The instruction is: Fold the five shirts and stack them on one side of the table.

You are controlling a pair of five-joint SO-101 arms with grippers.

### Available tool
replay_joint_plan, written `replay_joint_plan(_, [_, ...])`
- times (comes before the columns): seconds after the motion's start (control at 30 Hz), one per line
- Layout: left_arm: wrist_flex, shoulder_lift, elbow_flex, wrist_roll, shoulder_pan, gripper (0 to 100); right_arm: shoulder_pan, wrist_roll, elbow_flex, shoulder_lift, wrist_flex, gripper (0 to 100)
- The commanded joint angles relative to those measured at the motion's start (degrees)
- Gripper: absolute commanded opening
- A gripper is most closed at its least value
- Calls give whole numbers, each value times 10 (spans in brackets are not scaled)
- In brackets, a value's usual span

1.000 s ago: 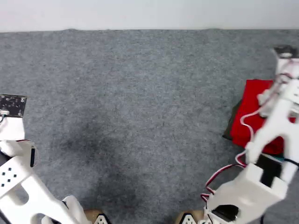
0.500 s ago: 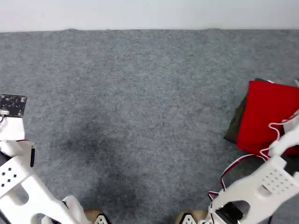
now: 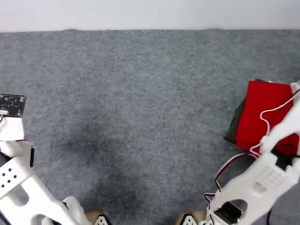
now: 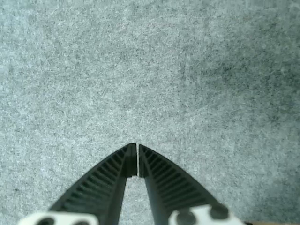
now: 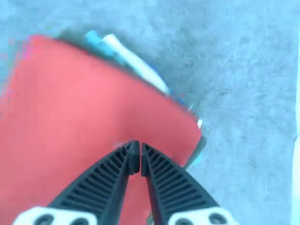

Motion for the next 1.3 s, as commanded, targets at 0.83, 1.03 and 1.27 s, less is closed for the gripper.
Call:
replay_joint_plan(0.83, [-13, -13, -4, -4, 3, 15, -111, -11, -62, 124, 35, 10])
replay_joint_plan(1.03, [-13, -13, -6, -4, 3, 15, -102, -11, -96, 215, -27, 10])
replay_joint_plan(1.27, [-13, -11, -7, -4, 3, 15, -109, -12, -277, 158, 184, 10])
